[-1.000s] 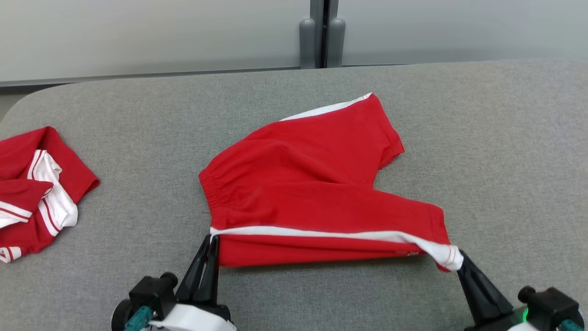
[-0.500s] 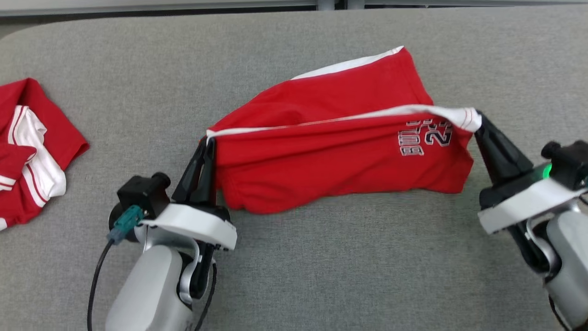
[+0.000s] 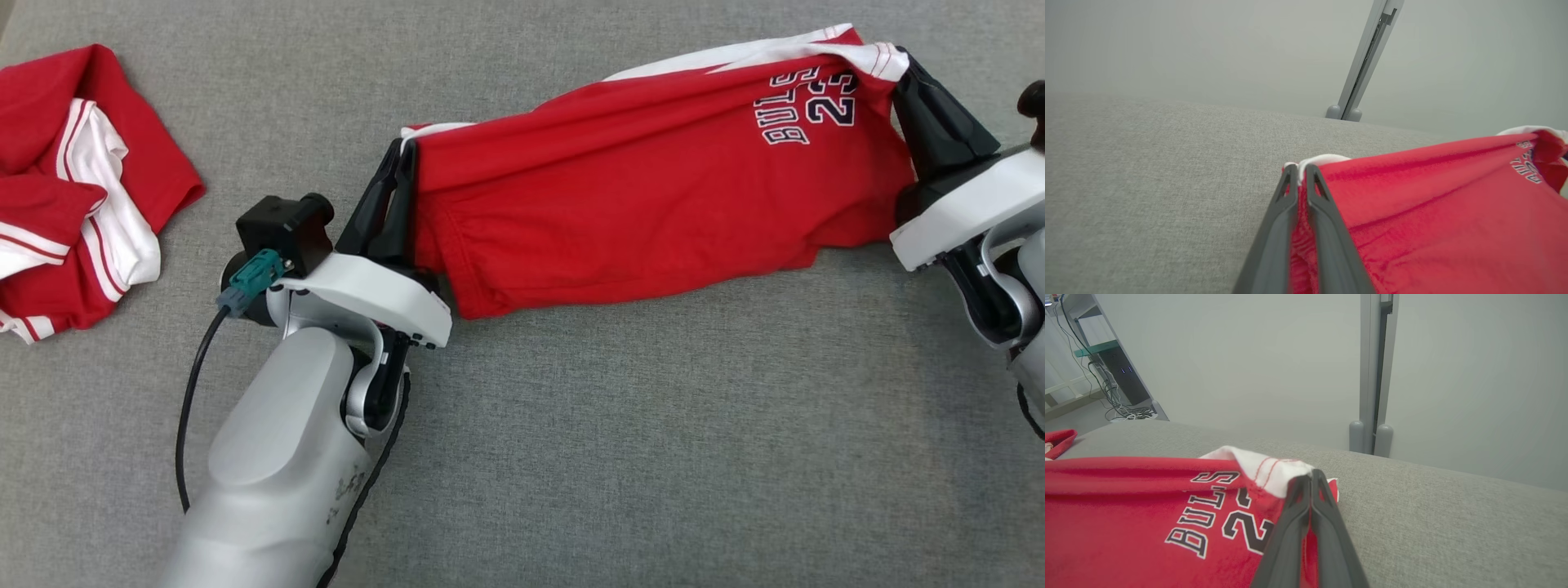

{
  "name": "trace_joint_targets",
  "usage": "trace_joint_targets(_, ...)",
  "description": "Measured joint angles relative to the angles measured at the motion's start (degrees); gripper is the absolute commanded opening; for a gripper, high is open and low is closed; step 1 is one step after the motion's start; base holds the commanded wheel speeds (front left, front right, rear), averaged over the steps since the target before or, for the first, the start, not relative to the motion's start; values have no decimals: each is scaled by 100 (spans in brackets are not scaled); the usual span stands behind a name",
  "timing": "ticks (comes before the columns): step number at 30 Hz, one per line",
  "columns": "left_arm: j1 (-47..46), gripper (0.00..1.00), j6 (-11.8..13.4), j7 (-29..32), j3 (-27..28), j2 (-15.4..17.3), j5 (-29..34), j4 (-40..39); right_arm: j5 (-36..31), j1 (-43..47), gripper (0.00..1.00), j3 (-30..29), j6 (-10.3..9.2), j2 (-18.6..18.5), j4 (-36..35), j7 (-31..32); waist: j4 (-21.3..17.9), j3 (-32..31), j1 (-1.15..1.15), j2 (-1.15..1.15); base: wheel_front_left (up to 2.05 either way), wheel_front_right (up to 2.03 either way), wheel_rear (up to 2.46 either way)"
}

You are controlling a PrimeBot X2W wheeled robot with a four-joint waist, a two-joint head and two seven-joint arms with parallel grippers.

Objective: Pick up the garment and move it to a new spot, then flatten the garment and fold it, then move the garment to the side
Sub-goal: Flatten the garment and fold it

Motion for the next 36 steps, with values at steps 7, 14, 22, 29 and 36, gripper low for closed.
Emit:
trace_joint_targets(7, -581, 100, -54, -16, -511, 20, -459, 684, 393, -517, 100, 584, -3, 4, 542, -92, 142, 213, 0, 0, 0, 0, 0)
trace_joint_targets(14, -630, 100, 211, -25, -626, 22, -298, 609, 166, -426, 100, 121, -3, 118, 248, -123, -11, 203, 0, 0, 0, 0, 0)
trace_joint_targets(22, 377, 100, 776, -32, 199, 60, 1061, -1114, -1170, 1245, 100, -1838, -9, 603, -1334, -124, -321, 14, 0, 0, 0, 0, 0)
trace_joint_targets(29, 1173, 100, 907, -36, 691, 91, 1677, -2048, -1905, 2557, 100, -2786, -9, 1078, -2276, -140, -539, -327, 0, 0, 0, 0, 0)
trace_joint_targets(36, 1951, 100, 850, -42, 915, 140, 1880, -2216, -2303, 3540, 100, -3159, -9, 1408, -2555, -138, -743, -740, 0, 0, 0, 0, 0)
